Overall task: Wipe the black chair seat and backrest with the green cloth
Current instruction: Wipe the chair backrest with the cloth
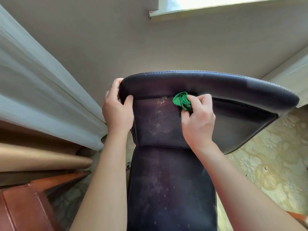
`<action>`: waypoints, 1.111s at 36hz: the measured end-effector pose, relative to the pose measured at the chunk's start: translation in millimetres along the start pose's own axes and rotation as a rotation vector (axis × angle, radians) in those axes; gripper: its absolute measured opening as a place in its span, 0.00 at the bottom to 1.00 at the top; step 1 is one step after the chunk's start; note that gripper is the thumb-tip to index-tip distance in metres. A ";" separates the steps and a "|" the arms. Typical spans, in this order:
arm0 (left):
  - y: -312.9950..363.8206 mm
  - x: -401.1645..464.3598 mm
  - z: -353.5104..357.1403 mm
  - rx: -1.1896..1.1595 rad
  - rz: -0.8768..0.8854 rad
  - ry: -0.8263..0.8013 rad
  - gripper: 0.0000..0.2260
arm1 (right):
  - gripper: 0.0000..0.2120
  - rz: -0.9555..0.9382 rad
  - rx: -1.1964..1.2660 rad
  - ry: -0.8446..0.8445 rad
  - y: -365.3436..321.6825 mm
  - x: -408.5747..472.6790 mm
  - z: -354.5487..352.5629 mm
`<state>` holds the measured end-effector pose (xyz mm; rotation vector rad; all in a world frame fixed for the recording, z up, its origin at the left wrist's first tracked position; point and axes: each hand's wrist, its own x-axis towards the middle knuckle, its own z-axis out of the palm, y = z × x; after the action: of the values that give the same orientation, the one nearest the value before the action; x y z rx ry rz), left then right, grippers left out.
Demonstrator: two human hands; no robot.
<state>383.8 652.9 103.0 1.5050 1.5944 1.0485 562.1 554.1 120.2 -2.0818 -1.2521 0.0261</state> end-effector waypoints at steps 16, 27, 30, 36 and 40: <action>0.0 4.5 -13.8 -0.105 -0.034 -0.104 0.17 | 0.20 -0.349 -0.011 -0.302 -43.5 -12.2 30.3; 4.7 2.7 -16.7 -0.160 -0.053 -0.127 0.21 | 0.20 -0.241 0.058 -0.081 -6.7 -10.6 -0.5; 1.6 5.1 -17.8 -0.144 -0.062 -0.133 0.19 | 0.19 -0.227 0.034 -0.068 -11.6 -5.6 9.1; -1.6 9.7 -22.0 -0.116 -0.064 -0.200 0.21 | 0.18 -0.263 -0.016 -0.103 -33.5 -3.4 28.5; 1.1 10.2 -25.6 -0.111 -0.061 -0.207 0.19 | 0.15 -0.310 -0.033 -0.166 -46.7 -6.8 42.6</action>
<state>360.4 660.7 115.3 1.4326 1.4063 0.9006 507.5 585.7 112.4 -1.9220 -1.6753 0.0386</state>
